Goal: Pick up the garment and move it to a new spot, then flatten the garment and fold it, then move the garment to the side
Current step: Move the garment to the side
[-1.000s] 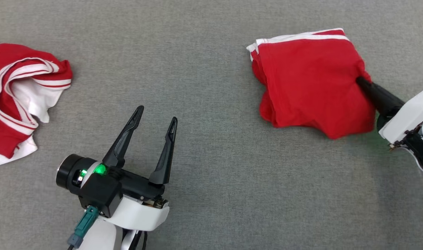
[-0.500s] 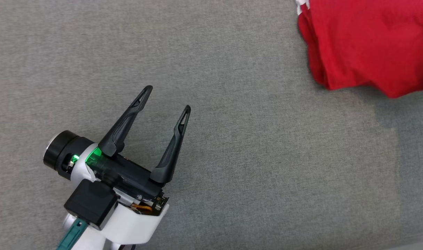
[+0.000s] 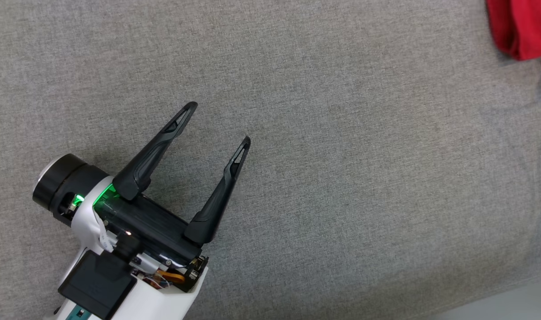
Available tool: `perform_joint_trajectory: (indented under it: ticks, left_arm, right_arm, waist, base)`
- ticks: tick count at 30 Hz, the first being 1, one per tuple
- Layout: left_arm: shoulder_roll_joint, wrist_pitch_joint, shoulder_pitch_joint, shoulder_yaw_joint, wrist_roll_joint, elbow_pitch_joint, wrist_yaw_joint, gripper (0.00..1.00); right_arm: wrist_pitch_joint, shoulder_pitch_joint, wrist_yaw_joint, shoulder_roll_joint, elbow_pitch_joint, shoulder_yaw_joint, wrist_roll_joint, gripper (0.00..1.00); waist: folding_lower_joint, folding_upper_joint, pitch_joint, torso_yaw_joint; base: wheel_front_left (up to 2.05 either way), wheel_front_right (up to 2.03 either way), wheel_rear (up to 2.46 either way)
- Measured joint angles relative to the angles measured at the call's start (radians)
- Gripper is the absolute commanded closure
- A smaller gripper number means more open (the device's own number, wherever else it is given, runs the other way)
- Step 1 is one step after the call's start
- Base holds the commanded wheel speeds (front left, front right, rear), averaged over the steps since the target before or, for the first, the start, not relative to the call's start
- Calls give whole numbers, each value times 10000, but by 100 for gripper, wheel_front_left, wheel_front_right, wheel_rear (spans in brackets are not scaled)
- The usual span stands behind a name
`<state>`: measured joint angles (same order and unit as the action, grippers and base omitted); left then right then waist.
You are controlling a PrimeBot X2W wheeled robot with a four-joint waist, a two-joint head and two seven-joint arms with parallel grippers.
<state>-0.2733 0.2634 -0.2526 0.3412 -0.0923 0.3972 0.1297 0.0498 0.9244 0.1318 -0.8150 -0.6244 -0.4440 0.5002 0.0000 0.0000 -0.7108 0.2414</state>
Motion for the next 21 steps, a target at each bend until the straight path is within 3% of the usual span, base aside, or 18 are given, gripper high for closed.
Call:
perform_joint_trajectory:
  ticks: [1, 2, 10, 14, 18, 21]
  left_arm:
    - [-17, 0, 0, 6, -12, 8, 0, 0]
    - [-31, 0, -11, 25, -36, -6, 0, 0]
    - [428, -2, -151, 10, -366, -522, -4, 0]
    - [913, 0, 304, -219, -861, -1684, -182, 0]
    - [1590, 4, 545, -598, -1772, -2892, -318, 0]
    - [1749, -2, 709, -867, -1912, -3553, -376, 0]
  right_arm:
    - [0, 133, 0, 46, -188, 130, -336, 19]
    - [38, 257, 0, 121, -408, 322, -715, 0]
    - [600, 280, 0, 1279, -1145, 1636, -3344, 0]
    - [1356, -655, 2, 2878, -947, 1900, -4163, 0]
    - [1912, -1870, 0, 4454, -909, 1891, -3492, 0]
    - [2067, -2845, 0, 5402, -729, 1423, -2750, 0]
  waist:
    - [-1, 0, -32, -6]
    - [0, 0, -44, -33]
    - [-1, 0, 526, -431]
    - [0, 0, 1177, -673]
    - [0, 0, 1983, -969]
    - [0, 0, 2639, -1230]
  base:
    - [0, 0, 0]
    - [0, 0, 0]
    - [0, 0, 0]
    - [0, 0, 0]
    - [0, 0, 0]
    - [0, 0, 0]
